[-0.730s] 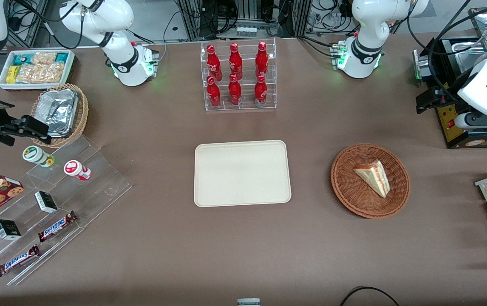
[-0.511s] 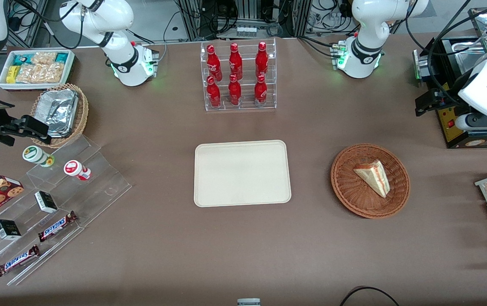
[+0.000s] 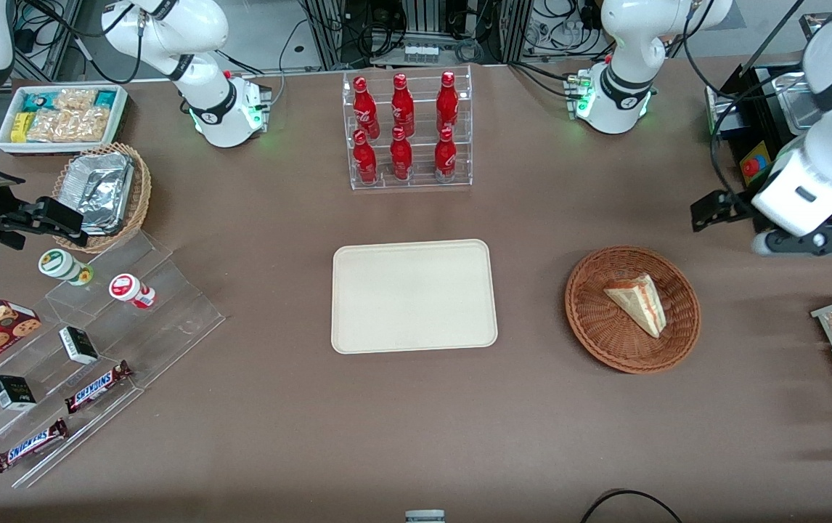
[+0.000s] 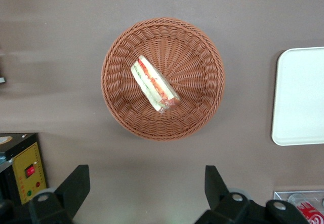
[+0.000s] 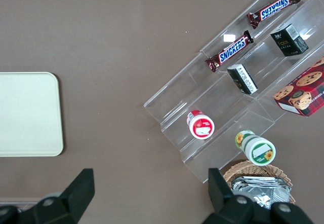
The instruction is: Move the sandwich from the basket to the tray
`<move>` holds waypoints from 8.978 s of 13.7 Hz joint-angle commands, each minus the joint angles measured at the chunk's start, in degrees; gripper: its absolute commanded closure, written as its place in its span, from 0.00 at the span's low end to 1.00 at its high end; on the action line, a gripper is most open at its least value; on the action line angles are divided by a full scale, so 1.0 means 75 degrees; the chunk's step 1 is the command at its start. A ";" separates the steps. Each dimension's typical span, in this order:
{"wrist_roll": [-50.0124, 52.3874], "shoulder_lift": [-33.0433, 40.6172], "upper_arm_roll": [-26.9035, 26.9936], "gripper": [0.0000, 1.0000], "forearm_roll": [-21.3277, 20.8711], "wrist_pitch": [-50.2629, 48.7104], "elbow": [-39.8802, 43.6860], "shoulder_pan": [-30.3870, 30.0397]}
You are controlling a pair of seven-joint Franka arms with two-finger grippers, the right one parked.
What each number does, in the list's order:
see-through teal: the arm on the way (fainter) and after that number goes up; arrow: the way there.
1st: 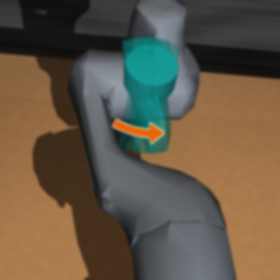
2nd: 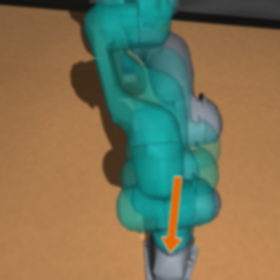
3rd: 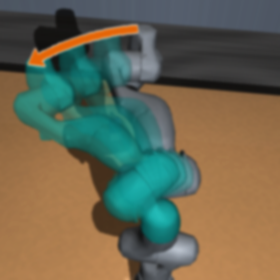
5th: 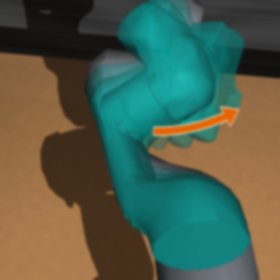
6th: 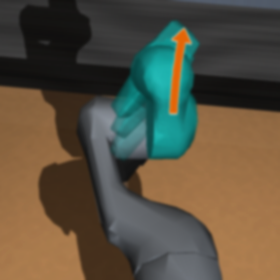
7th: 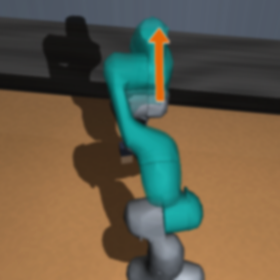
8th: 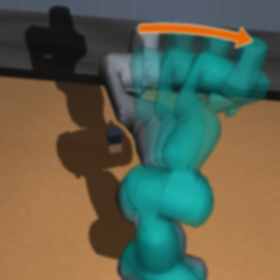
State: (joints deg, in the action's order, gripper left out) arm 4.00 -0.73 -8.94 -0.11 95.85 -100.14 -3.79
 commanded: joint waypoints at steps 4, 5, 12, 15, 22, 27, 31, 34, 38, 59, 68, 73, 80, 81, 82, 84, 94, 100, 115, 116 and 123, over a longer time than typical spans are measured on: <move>-0.0158 0.0155 -0.0015 0.00 0.0026 0.1736 -0.1773 -0.0104; -0.0158 0.0167 -0.0015 0.00 0.0026 0.2181 -0.2113 -0.0104; 0.0110 -0.0160 0.0009 0.00 0.0049 0.4142 -0.3370 -0.0128; 0.1267 -0.0278 0.0009 0.00 0.0038 0.4248 -0.3382 -0.0116; 0.5791 -0.0723 -0.0038 0.00 0.0073 0.5149 -0.3488 -0.0022; 0.6311 -0.0981 -0.0038 0.00 0.0073 0.5431 -0.3500 -0.0022; 0.6334 -0.1285 -0.0038 0.00 0.0073 0.5606 -0.3511 -0.0022; 0.6346 -0.1625 -0.0038 0.00 0.0073 0.5853 -0.3511 0.0083; 0.6346 -0.2000 -0.0038 0.00 0.0073 0.6145 -0.3523 0.0083; 0.5961 -0.1848 -0.0331 1.00 -0.0223 0.1998 -0.1016 0.1839; 0.6097 -0.4049 -0.0354 1.00 -0.0127 0.2045 0.1221 0.4113; 0.7504 -0.5642 -0.0343 1.00 -0.0173 0.2336 0.3083 0.5285; 0.8233 -0.6688 -0.0296 1.00 -0.0805 0.2643 0.4235 0.5872; 0.8233 -0.6688 -0.0284 1.00 -0.0806 0.2643 0.4235 0.5872; 0.8233 -0.6688 -0.0284 1.00 -0.0818 0.2643 0.4235 0.5872; 0.8233 -0.6712 -0.0284 1.00 -0.0853 0.2643 0.4247 0.5872; 0.8432 -0.6771 -0.0296 0.00 -0.1064 0.2690 0.4247 0.5861; 0.8338 -0.5987 -0.0308 0.00 -0.0982 0.1917 0.4375 0.5779; 0.5072 -0.3526 -0.0108 0.00 -0.0608 0.0463 0.2761 0.3507; 0.4663 -0.3304 -0.0108 0.00 -0.0503 0.0428 0.2526 0.3261; 0.1991 -0.1757 -0.0108 0.00 -0.0220 -0.0144 0.1130 0.1726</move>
State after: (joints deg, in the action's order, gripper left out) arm 24.56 -19.29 -9.36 -2.88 96.54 -86.82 12.13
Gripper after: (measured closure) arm 0.000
